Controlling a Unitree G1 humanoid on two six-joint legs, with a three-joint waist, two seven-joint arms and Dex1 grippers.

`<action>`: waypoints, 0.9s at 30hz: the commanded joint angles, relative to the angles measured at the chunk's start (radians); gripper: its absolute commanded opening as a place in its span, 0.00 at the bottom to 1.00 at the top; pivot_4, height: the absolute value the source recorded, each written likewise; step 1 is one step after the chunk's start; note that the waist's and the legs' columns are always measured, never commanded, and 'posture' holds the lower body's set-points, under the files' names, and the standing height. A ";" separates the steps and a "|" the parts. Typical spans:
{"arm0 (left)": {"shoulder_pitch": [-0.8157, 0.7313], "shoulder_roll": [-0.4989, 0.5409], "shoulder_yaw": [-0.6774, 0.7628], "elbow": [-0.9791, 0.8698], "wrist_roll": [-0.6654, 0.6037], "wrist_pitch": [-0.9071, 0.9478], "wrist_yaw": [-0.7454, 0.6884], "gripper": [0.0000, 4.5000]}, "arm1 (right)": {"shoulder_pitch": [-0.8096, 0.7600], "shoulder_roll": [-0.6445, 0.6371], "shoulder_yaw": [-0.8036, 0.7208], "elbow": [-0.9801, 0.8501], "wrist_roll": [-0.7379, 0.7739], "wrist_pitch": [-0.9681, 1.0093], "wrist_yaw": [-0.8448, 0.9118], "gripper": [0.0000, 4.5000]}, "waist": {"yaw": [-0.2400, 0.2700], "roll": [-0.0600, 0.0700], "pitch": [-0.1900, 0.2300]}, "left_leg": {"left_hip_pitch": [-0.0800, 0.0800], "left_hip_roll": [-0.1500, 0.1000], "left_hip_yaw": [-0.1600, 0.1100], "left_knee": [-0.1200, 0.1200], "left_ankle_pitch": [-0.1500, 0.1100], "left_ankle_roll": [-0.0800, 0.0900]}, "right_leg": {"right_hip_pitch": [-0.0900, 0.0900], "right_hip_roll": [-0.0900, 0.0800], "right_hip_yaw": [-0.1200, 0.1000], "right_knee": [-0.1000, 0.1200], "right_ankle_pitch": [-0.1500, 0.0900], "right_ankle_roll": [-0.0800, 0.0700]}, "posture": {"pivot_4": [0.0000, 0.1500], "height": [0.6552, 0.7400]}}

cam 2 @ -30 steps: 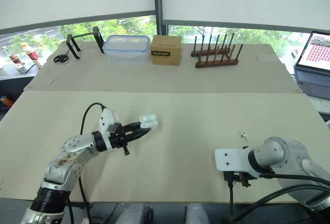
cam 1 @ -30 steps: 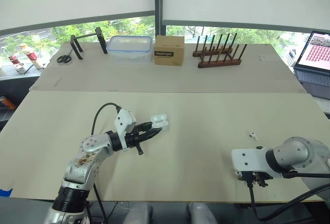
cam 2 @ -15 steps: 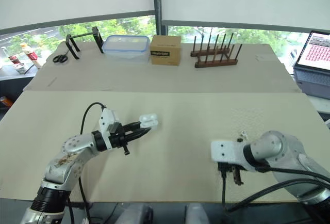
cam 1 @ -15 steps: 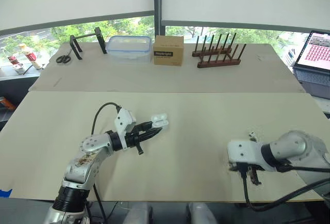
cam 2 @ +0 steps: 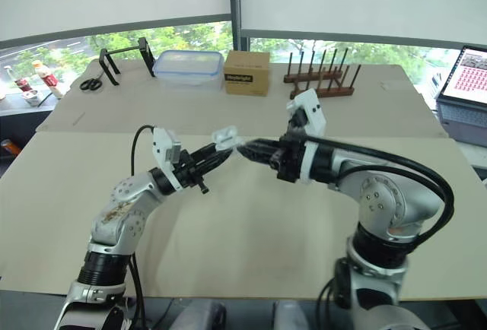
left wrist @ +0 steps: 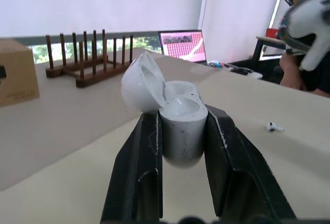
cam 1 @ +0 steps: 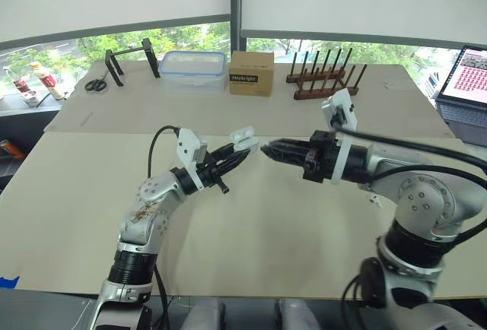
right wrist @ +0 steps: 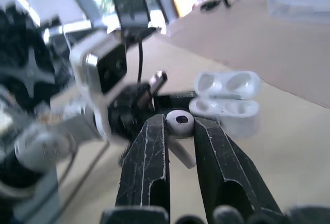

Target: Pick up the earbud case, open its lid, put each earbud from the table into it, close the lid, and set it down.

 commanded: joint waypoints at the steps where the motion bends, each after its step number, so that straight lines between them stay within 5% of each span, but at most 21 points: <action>1: -0.033 -0.013 -0.005 -0.022 -0.004 -0.027 0.010 0.13 | -0.005 0.096 -0.037 -0.048 0.018 -0.026 -0.110 0.08 | -0.005 0.000 0.000 | 0.000 0.000 0.000 0.000 0.000 0.000 | -0.001 0.000 0.000 0.001 0.000 0.000 | 1.00 1.00; 10: -0.058 -0.033 -0.012 -0.054 -0.018 -0.005 0.026 0.13 | 0.062 0.249 0.043 0.004 0.017 -0.264 -0.296 0.08 | -0.027 0.000 0.000 | 0.000 0.000 0.000 -0.001 0.000 -0.001 | -0.001 0.000 0.000 0.004 0.000 0.000 | 1.00 1.00; 27: -0.060 -0.043 -0.028 -0.057 -0.012 -0.001 0.040 0.13 | 0.171 0.197 0.210 0.063 0.033 -0.491 -0.409 0.08 | -0.030 0.000 0.000 | 0.000 0.000 0.000 -0.002 0.001 -0.001 | -0.002 0.001 0.000 0.002 0.000 0.000 | 1.00 1.00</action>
